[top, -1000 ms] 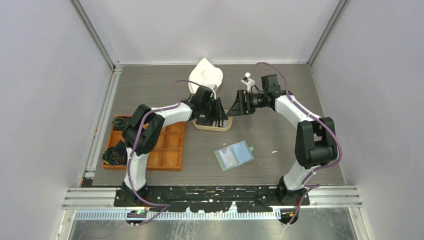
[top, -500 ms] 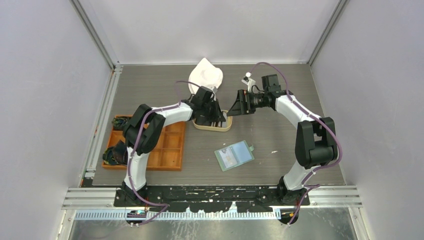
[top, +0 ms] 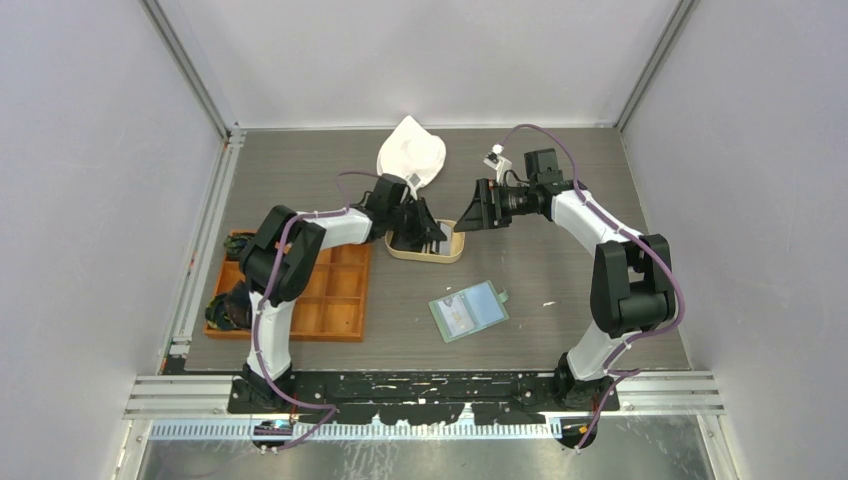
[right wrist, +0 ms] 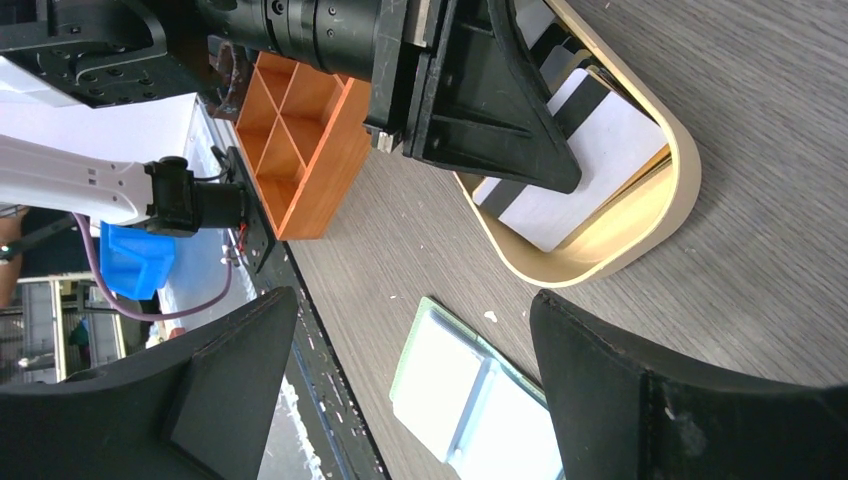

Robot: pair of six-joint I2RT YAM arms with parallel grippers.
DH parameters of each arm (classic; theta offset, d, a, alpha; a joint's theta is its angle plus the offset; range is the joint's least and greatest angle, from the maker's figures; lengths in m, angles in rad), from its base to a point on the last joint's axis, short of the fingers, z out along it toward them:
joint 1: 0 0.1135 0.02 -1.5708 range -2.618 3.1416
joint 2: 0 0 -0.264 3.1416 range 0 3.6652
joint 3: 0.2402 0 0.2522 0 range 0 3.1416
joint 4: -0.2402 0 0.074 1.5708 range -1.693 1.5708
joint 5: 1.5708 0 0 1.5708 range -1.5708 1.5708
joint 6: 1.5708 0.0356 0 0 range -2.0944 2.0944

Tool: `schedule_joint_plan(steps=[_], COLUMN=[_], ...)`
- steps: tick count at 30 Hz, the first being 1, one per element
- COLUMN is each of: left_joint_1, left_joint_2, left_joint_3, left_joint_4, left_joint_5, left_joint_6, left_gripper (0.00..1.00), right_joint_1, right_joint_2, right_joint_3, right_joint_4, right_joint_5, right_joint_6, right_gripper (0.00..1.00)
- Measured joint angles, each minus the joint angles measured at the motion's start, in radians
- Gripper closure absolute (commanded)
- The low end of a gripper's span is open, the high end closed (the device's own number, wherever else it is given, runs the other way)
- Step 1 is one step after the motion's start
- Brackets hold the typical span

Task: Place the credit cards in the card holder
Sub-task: Pick up the credit card from the storage box.

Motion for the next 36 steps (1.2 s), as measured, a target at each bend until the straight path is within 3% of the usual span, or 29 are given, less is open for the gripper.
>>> schedule_joint_plan(steps=[6,26,29,33,36], left_joint_1=[0.008,0.040,0.046,0.056,0.059], left_joint_2=[0.000,-0.063,-0.069,-0.069,-0.069], left_joint_3=[-0.003,-0.036,-0.044,-0.055,-0.056], left_joint_4=[0.039,0.031,0.030,0.027,0.018], left_joint_5=[0.036,0.047,0.048,0.047,0.040], left_joint_6=[-0.026,-0.013,-0.013,-0.008,0.007], left_gripper=[0.76,0.76,0.79,0.93,0.97], right_joint_1=[0.000,-0.001,-0.001,-0.001,-0.001], right_joint_2=[0.000,0.000,0.000,0.000,0.000], right_joint_3=[0.000,0.000,0.000,0.000,0.000], right_joint_4=[0.000,0.000,0.000,0.000,0.000], right_joint_5=[-0.002,-0.004,-0.006,-0.006,-0.006], right_joint_6=[0.002,0.009,0.009,0.010,0.010], right_gripper=[0.09,0.09,0.09,0.09,0.09])
